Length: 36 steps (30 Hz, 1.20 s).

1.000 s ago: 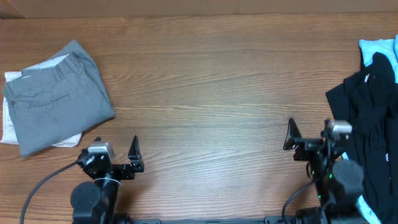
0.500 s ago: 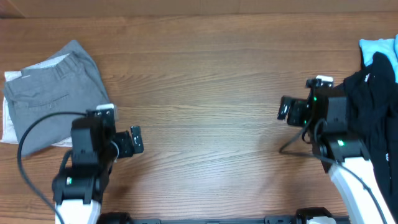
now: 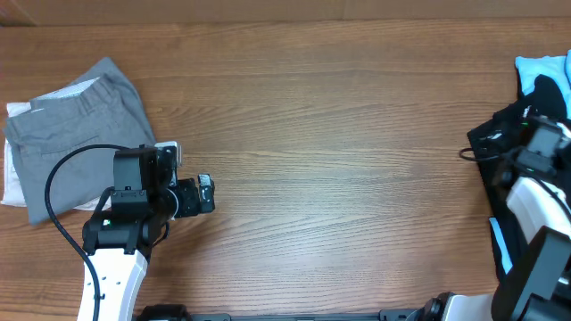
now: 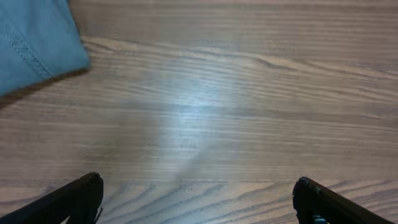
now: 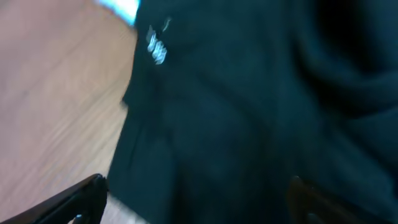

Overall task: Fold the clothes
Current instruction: 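Reach the right gripper to the black polo shirt and grasp it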

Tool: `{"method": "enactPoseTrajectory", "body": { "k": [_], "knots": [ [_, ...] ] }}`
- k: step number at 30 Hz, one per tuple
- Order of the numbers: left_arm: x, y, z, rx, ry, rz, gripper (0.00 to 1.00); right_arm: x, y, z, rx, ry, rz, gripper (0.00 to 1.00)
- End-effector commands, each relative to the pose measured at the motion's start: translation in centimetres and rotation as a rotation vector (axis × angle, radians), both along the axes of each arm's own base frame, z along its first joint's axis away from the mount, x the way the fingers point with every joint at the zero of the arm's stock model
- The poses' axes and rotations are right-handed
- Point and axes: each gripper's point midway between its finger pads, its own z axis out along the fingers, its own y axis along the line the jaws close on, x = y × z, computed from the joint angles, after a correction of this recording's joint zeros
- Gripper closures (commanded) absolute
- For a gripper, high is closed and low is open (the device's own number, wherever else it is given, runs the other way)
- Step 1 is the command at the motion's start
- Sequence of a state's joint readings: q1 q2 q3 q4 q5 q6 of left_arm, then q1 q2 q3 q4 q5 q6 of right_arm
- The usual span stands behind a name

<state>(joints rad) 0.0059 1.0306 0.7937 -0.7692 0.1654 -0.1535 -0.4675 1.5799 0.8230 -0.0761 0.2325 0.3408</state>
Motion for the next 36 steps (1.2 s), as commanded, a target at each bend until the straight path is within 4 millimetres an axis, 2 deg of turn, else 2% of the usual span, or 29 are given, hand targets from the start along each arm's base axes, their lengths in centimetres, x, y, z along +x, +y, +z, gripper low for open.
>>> {"method": "enactPoseTrajectory", "body": {
  "k": [1,2,5,10,12,13,14,15,16,19,21,23,25,27,28,29,30,31,33,34,36],
  "knots": [
    [1.0,-0.6,1.4,-0.007,-0.054,-0.034,0.0,0.3,-1.3,-0.4,0.047,-0.048,-0.026,0.07],
    [1.6,-0.6,1.8,-0.007,-0.08,-0.034,0.0,-0.1,-1.8,-1.4,0.045,-0.017,-0.041,0.09],
    [1.9,-0.6,2.1,-0.006,-0.1,-0.033,0.0,-1.0,-2.4,-2.4,0.031,0.031,-0.079,0.11],
    [2.0,-0.6,2.1,-0.006,-0.102,-0.033,0.0,-1.4,-2.2,-4.7,0.055,0.086,-0.083,0.14],
    [2.0,-0.5,2.1,-0.003,-0.102,-0.031,0.0,-1.4,-2.2,-4.9,0.058,0.092,-0.083,0.3],
    [2.0,-0.5,2.1,-0.001,-0.102,-0.03,0.0,-1.4,-2.2,-4.9,0.057,0.091,-0.083,0.43],
    [2.0,-0.5,2.1,0.0,-0.103,-0.029,0.0,-1.4,-2.3,-4.7,0.055,0.085,-0.083,0.6],
    [2.1,-0.5,2.1,0.0,-0.105,-0.029,0.0,-1.2,-2.3,-4.2,0.053,0.07,-0.088,0.92],
    [2.1,-0.5,2.1,0.0,-0.105,-0.029,0.0,-1.1,-2.4,-3.8,0.052,0.06,-0.091,0.96],
    [2.0,-0.5,2.1,0.0,-0.105,-0.029,0.0,-0.2,-2.3,-1.2,0.04,-0.006,-0.069,0.96],
    [2.0,-0.5,2.1,0.0,-0.104,-0.029,0.0,0.8,-2.0,1.9,0.032,-0.083,-0.035,0.96],
    [2.0,-0.5,2.1,0.0,-0.105,-0.029,0.0,2.1,-0.6,5.6,0.044,-0.178,0.042,0.96],
    [2.0,-0.5,2.1,0.0,-0.105,-0.029,0.0,3.0,1.5,8.4,0.071,-0.235,0.136,0.96],
    [2.0,-0.5,2.1,0.0,-0.105,-0.029,0.0,4.1,6.9,11.6,0.142,-0.29,0.312,0.96],
    [2.0,-0.5,2.1,0.0,-0.105,-0.029,0.0,4.4,8.6,12.3,0.16,-0.303,0.366,0.96],
    [2.1,-0.5,2.1,0.0,-0.105,-0.029,0.0,5.0,11.9,13.3,0.192,-0.327,0.468,0.96],
    [2.1,-0.5,2.1,0.0,-0.106,-0.029,0.0,5.2,13.6,13.8,0.205,-0.339,0.518,0.96],
    [2.2,-0.5,2.2,-0.001,-0.11,-0.029,0.0,5.5,17.9,14.7,0.234,-0.356,0.639,0.96],
    [2.3,-0.5,2.4,-0.001,-0.12,-0.03,0.0,5.7,22.7,15.2,0.251,-0.359,0.758,0.96],
    [2.4,-0.5,2.4,-0.001,-0.125,-0.03,0.0,5.5,26.6,15.2,0.266,-0.352,0.851,0.96],
    [2.4,-0.5,2.4,-0.001,-0.125,-0.03,0.0,4.9,31.2,14.8,0.279,-0.328,0.954,0.96]
  ]
}}
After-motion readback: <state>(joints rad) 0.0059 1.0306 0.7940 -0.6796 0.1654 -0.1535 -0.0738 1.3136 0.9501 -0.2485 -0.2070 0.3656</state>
